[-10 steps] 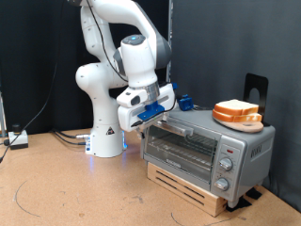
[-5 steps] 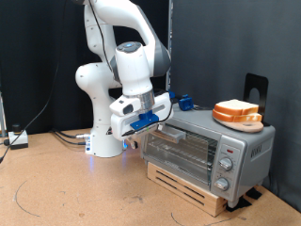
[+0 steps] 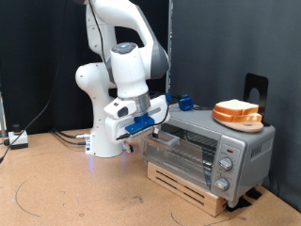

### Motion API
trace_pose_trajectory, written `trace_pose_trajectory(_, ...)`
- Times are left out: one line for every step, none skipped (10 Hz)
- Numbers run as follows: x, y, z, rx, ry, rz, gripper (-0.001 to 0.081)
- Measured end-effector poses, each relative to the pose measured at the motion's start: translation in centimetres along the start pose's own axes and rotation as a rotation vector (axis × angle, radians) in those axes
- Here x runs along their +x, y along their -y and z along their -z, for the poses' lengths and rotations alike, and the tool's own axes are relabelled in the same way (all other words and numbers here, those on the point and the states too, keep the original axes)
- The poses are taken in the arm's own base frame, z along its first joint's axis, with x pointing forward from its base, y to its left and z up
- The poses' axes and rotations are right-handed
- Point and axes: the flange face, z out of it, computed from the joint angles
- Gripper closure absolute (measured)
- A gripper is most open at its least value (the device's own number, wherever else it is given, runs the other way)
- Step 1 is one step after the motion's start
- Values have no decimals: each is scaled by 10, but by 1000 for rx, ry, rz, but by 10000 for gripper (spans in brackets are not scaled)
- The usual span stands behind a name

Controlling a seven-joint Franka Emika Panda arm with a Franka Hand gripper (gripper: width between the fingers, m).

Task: Make a piece of toast with the oven

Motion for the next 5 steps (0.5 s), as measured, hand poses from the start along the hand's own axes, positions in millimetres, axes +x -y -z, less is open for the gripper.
trace_pose_trajectory(3,-1,-1,-4,0,-3,-1)
trace_pose_trajectory(7,-2,-2,-7,0,-6,-1)
trace_pose_trajectory(10,-3,-4,-12,0,-11,-1)
trace_pose_trajectory(14,-4,-6,-16,-8,-15,-1)
trace_pose_trajectory(17,-5,-9,-21,-16,-18,-1)
